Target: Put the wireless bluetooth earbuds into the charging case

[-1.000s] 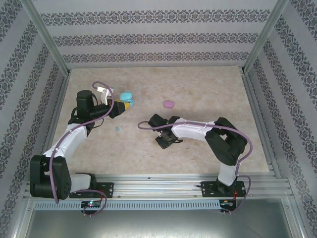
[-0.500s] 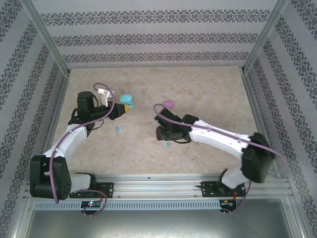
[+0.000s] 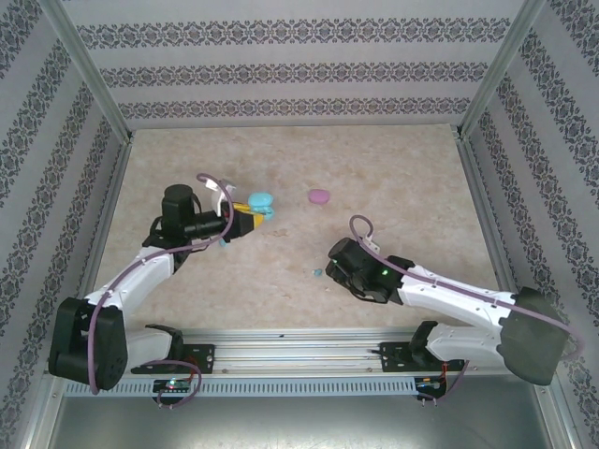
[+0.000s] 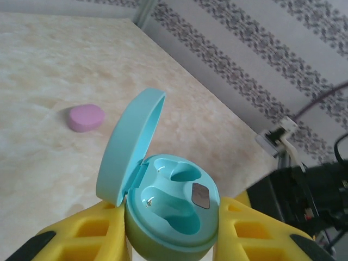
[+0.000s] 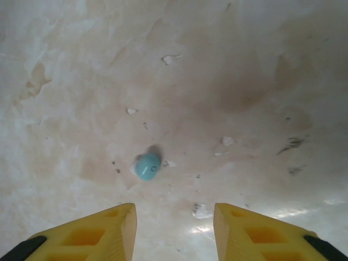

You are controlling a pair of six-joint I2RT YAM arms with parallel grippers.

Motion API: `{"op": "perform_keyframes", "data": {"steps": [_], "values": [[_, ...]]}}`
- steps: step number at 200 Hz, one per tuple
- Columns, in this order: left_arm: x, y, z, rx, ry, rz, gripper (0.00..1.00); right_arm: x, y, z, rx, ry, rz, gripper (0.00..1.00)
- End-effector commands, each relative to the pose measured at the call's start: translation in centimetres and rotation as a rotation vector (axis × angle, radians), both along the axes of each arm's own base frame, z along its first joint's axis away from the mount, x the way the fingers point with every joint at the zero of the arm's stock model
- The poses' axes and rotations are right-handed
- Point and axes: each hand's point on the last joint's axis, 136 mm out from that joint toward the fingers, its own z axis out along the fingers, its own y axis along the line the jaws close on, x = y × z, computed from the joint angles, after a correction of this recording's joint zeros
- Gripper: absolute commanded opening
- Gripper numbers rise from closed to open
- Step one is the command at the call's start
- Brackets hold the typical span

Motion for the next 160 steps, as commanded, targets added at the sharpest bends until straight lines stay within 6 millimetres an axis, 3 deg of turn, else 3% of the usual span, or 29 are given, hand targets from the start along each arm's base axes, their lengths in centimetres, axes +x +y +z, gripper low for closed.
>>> {"op": "perform_keyframes", "data": {"steps": [1,41,72,160], "values": [[-1.1,-1.7,3.1,-0.058,-0.149,-0.068,0.09,0.8,2.5,-0.5,0.085,0.024,-0.022,0.39],[-2.5,-2.6,2.9,-0.036,-0.175,-0.096,0.09,1.5,5.4,-2.9,0.14,0.097,-0.026,0.37],[-2.9,-2.7,2.8,-0.016,-0.185,-0.108,0.1,2.1,6.5,-3.9,0.159,0.109,-0.033,0.34],[-2.9,-2.9,2.2,-0.013,-0.169,-0.118,0.09,2.0,4.9,-5.5,0.064,0.133,-0.05,0.29]]}}
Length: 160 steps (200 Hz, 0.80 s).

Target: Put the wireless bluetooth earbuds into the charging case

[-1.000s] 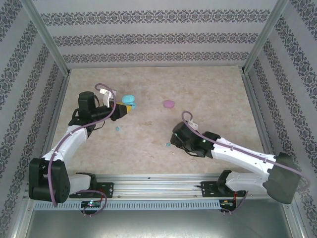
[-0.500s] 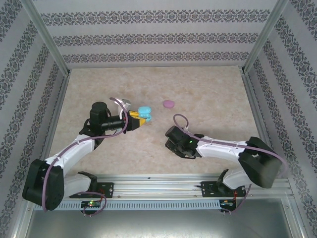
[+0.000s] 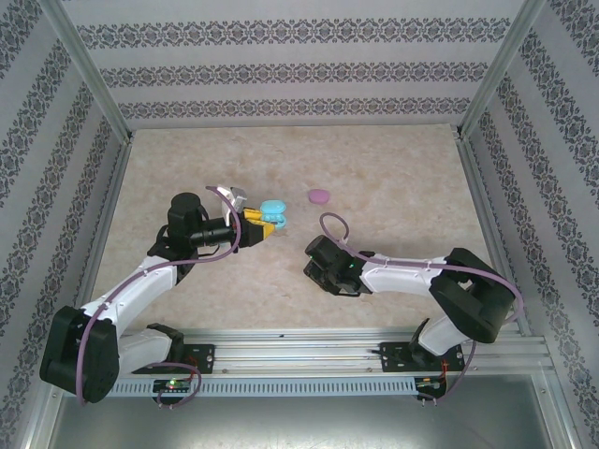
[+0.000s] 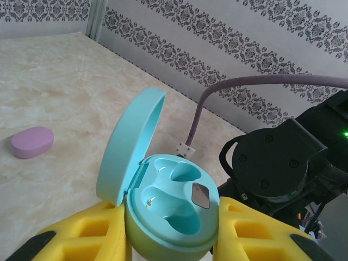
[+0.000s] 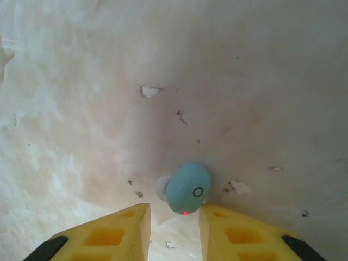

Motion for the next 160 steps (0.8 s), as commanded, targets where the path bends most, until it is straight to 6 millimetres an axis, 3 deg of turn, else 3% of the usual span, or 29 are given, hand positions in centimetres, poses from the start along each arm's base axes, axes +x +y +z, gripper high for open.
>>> {"op": "perform_keyframes", "data": {"steps": [1,160], "values": [[-0.4,-0.5,0.3,0.0,-0.034,-0.028,0.09,0.3,-0.7,-0.3,-0.05,0.006,-0.008,0.29],[-0.9,-1.1,0.6,0.002,-0.027,-0.051,0.09,1.0,-2.5,-0.6,-0.163,0.01,0.043,0.3]]}}
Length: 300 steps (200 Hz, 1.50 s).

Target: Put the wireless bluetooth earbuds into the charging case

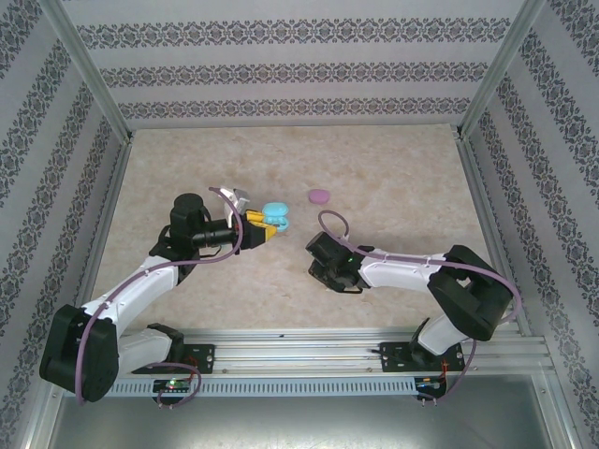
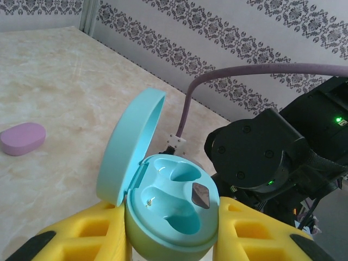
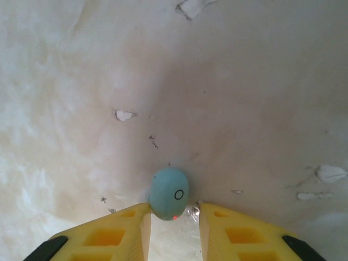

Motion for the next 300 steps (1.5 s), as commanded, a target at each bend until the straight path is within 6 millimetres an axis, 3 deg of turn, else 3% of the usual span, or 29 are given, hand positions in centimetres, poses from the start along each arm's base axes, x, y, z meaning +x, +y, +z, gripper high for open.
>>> {"op": "perform_keyframes", "data": {"steps": [1,62,106,205,224,244,300], "values": [[-0.4,-0.5,0.9,-0.003,-0.035,-0.029,0.09,0.5,-0.8,-0.2,-0.058,-0.007,0.01,0.3],[-0.6,-0.6,0.9,0.002,-0.032,-0.036,0.09,1.0,-0.7,0.2,-0.069,-0.017,0.036,0.39],[-0.6,-0.8,0.8,0.002,-0.032,-0.039,0.09,1.3,-1.3,1.0,-0.08,-0.04,0.034,0.39],[-0.7,-0.9,0.9,0.006,-0.031,-0.046,0.09,1.1,0.4,-0.7,-0.045,0.015,0.091,0.28],[-0.8,-0.9,0.9,0.007,-0.031,-0.047,0.09,1.1,0.5,-0.8,-0.057,0.021,0.114,0.21],[-0.9,-1.0,0.9,0.006,-0.033,-0.054,0.09,1.4,0.2,0.6,-0.085,-0.004,0.146,0.16],[-1.4,-1.4,1.5,-0.014,-0.087,-0.083,0.09,1.4,-2.2,6.6,-0.129,-0.119,0.174,0.15]]}}
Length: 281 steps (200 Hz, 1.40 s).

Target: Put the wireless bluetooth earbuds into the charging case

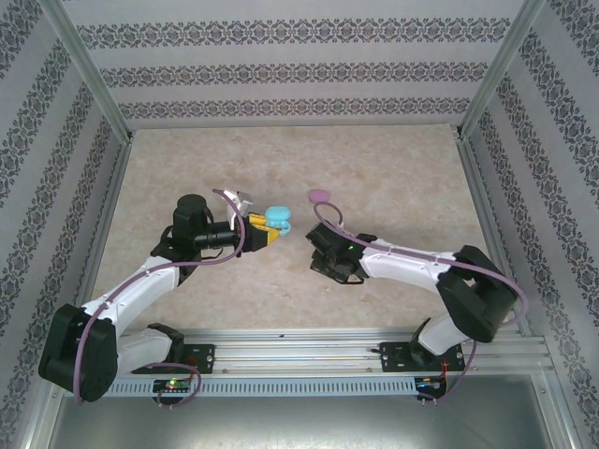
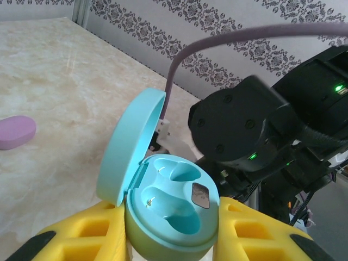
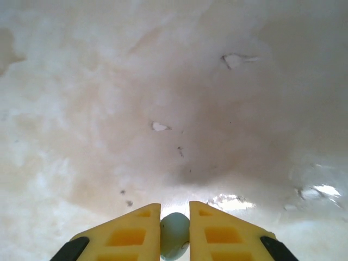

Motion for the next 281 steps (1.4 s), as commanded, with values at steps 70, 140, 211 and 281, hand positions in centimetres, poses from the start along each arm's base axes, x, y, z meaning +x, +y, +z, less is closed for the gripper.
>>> {"op": "perform_keyframes", "data": {"steps": [70,140,211,281], "values": [[-2.1,-1.7,3.3,-0.075,-0.25,-0.14,0.09,-0.9,-3.4,13.7,-0.005,-0.253,0.062,0.12],[-2.3,-2.5,3.1,-0.045,-0.295,-0.171,0.09,-2.4,-0.1,21.1,-0.007,-0.369,0.172,0.1],[-2.5,-2.8,3.1,-0.032,-0.304,-0.189,0.09,-1.7,5.7,22.2,0.025,-0.371,0.279,0.1],[-2.7,-3.2,3.0,-0.03,-0.3,-0.198,0.09,-0.9,7.7,21.9,0.037,-0.364,0.306,0.1]]}}
